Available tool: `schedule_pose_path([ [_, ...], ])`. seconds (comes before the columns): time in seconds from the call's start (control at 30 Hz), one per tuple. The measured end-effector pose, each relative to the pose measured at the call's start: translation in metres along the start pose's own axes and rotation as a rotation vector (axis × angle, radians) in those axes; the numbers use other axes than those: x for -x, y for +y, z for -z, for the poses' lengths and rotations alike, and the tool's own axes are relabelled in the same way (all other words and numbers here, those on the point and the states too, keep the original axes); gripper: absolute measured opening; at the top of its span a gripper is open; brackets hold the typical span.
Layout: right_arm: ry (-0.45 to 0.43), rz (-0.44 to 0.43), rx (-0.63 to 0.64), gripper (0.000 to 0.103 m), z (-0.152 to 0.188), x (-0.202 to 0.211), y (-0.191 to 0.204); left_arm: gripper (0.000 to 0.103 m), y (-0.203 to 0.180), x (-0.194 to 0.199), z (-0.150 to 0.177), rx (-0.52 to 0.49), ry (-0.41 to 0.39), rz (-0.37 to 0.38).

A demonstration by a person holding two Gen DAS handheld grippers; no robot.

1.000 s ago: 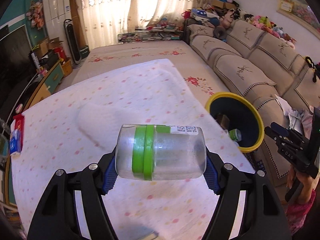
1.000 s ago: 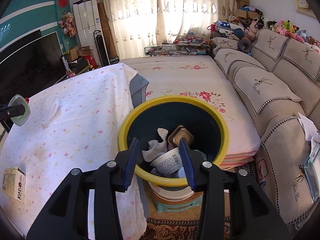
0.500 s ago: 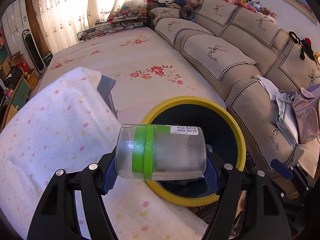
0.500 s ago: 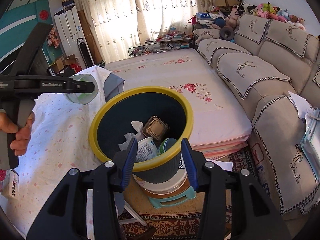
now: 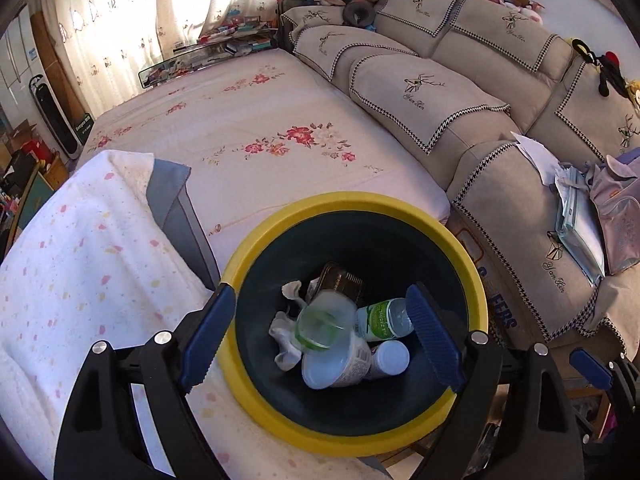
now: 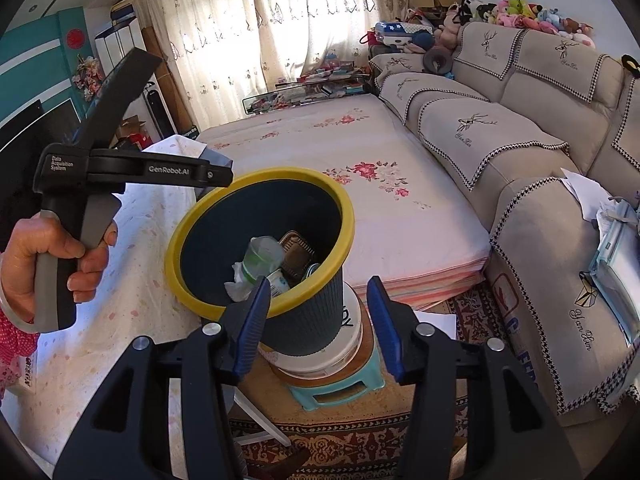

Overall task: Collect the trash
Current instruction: 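Move the right gripper toward the white printed box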

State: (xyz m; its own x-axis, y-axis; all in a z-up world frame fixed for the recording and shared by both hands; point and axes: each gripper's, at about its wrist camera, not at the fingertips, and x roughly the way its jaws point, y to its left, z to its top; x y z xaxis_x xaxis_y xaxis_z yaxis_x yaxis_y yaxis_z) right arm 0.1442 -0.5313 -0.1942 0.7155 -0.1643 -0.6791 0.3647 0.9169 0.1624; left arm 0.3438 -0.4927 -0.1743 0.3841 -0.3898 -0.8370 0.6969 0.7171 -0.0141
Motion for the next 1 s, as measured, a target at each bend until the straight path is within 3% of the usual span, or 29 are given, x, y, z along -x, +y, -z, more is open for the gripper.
schedule_pose_path([
  [0.13, -0.006, -0.039, 0.022, 0.049, 0.005, 0.008, 0.015, 0.087, 0.029, 0.066, 0.012, 0.066, -0.072, 0.004],
  [0.27, 0.001, -0.112, 0.084, 0.05, 0.016, 0.014, 0.047, 0.092, 0.068, 0.156, 0.047, 0.133, -0.188, -0.064],
  [0.43, 0.018, -0.256, 0.225, 0.053, 0.035, 0.024, 0.113, 0.097, 0.124, 0.261, 0.126, 0.248, -0.291, -0.199],
  [0.57, 0.03, -0.397, 0.373, 0.054, 0.055, 0.038, 0.177, 0.097, 0.169, 0.322, 0.209, 0.374, -0.316, -0.323],
  [0.7, 0.032, -0.555, 0.532, 0.055, 0.083, 0.058, 0.242, 0.097, 0.205, 0.36, 0.297, 0.532, -0.314, -0.419],
  [0.8, 0.009, -0.626, 0.646, 0.057, 0.104, 0.078, 0.283, 0.097, 0.231, 0.373, 0.359, 0.66, -0.303, -0.442],
  [0.9, -0.023, -0.637, 0.731, 0.059, 0.12, 0.091, 0.312, 0.097, 0.253, 0.379, 0.407, 0.778, -0.298, -0.427],
  [1.0, -0.025, -0.602, 0.788, 0.059, 0.137, 0.092, 0.331, 0.097, 0.263, 0.378, 0.434, 0.831, -0.297, -0.42],
])
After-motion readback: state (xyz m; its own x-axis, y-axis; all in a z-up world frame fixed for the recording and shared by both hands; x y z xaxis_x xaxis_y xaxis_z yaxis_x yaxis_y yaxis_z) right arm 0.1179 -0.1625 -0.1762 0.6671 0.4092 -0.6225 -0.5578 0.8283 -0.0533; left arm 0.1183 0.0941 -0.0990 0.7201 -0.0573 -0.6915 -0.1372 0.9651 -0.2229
